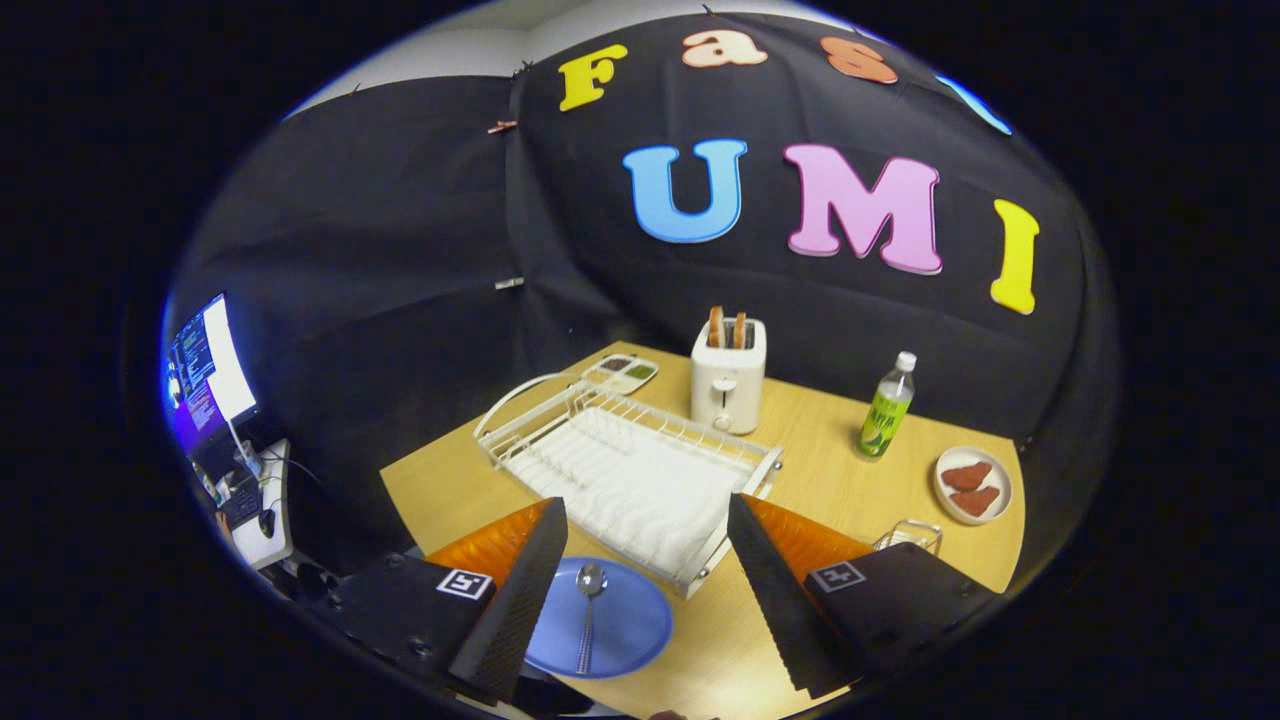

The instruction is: Take the plate from the dish rack, then take the spoon from the basket and place it into the plate.

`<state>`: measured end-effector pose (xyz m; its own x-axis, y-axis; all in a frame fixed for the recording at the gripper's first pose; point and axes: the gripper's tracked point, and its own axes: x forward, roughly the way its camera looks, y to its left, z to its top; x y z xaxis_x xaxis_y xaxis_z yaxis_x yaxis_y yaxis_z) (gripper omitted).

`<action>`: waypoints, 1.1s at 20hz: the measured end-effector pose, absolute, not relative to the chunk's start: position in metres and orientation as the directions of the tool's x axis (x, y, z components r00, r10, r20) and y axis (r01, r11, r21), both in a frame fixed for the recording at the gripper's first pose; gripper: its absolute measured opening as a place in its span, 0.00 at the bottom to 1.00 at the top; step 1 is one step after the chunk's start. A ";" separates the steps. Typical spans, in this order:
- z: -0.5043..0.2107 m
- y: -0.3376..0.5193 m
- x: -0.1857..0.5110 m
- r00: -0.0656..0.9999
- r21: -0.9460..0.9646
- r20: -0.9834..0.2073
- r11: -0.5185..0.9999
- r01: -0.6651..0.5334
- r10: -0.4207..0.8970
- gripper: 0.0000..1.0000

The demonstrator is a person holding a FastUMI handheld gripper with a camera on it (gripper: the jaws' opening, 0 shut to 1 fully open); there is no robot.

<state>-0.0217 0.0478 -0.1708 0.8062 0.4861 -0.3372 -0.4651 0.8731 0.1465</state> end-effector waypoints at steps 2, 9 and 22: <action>-0.142 0.036 -0.009 0.850 0.109 -0.272 0.892 -0.439 0.452 0.99; -0.089 -0.001 -0.001 0.923 0.072 -0.140 0.933 -0.353 0.360 0.99; -0.084 -0.031 -0.002 0.947 0.096 -0.123 0.953 -0.287 0.298 0.98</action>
